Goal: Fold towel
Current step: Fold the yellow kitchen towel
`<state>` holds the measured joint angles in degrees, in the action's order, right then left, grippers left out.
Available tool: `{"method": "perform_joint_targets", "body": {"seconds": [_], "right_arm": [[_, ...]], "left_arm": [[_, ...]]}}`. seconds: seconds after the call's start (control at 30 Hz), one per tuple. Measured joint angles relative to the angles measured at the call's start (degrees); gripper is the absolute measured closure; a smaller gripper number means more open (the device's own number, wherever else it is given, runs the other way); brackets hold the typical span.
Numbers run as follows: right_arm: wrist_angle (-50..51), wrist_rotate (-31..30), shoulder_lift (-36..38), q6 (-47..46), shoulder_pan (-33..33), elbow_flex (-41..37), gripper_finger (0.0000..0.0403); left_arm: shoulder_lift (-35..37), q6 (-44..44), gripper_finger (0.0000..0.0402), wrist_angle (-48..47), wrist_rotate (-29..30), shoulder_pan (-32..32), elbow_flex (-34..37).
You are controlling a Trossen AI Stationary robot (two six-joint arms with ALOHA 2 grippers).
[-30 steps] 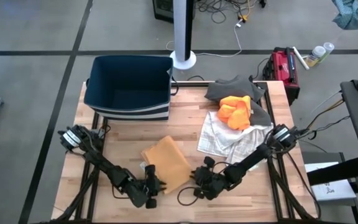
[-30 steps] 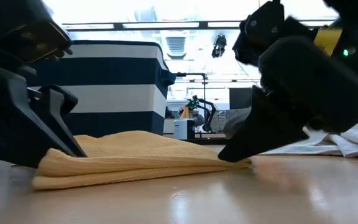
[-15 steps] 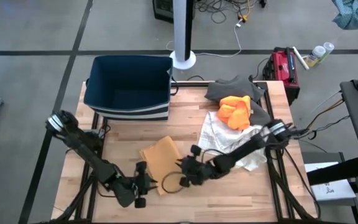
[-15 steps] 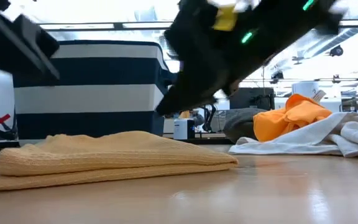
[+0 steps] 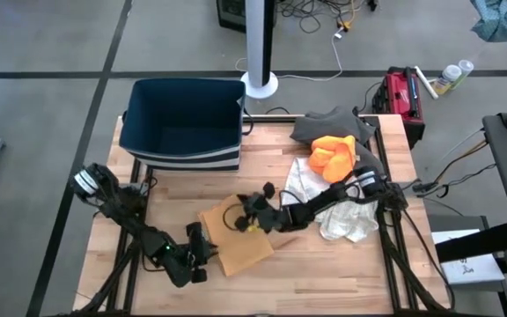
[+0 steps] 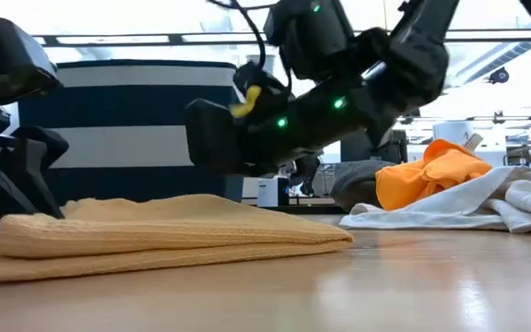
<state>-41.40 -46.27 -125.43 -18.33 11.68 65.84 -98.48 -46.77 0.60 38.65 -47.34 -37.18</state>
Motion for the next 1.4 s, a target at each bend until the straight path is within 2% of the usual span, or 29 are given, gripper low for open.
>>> {"method": "perform_joint_targets", "body": {"seconds": [0.2, 0.27, 0.37, 0.53, 0.63, 0.7, 0.77, 0.9, 1.0, 1.2, 1.4], "right_arm": [[-1.12, 2.34, -0.71, 0.96, -1.09, 0.22, 0.0402], [-0.18, 3.52, -1.61, -4.4, -1.12, 0.15, 0.0402], [-0.75, 6.4, -4.01, -10.54, -1.32, 0.86, 0.0402], [-1.13, 7.5, -9.5, -5.97, -0.53, 4.89, 0.0403], [-1.1, 8.61, -9.59, -5.98, -0.69, 5.39, 0.0403], [-0.9, 9.14, -8.79, -4.04, -0.69, 5.23, 0.0403], [-0.09, 9.21, -6.35, 0.04, -0.48, 4.62, 0.0403], [-1.01, 9.09, -0.58, 5.53, 0.67, 4.0, 0.0403], [1.78, 9.12, -0.1, 7.08, 1.41, 3.97, 0.0403], [5.5, 8.93, -3.66, 0.96, 1.57, 4.21, 0.0403], [-1.74, 13.74, -10.19, -1.67, 1.55, 6.11, 0.0403]], "left_arm": [[-3.21, 0.03, 0.0325, 1.79, 1.44, -1.14, -0.9], [-2.71, 0.36, 0.0325, 1.2, 0.64, -1.23, -1.37], [-0.26, 1.21, 0.0325, -3.43, -4.08, -1.69, -3.08], [4.92, -2.57, 0.0325, -18.32, -9.93, -3.5, -8.07], [6.55, -7.63, 0.0325, -20.93, -16.6, -4.39, -8.1], [6.58, -11.17, 0.0325, -20.56, -18.76, -5.56, -7.35], [6.47, -14.12, 0.0325, -20.16, -18.01, -6.86, -6.28], [4.73, -17.84, 0.0325, -18.14, -12.32, -7.97, -3.83], [3.32, -17.61, 0.0325, -14.19, -8.76, -7.41, -1.6], [2.83, -14.99, 0.0325, -6.49, -4.83, -5.14, 2.19], [2.82, -14.98, 0.0325, -5.52, -3.45, -4.37, 3.75]]}}
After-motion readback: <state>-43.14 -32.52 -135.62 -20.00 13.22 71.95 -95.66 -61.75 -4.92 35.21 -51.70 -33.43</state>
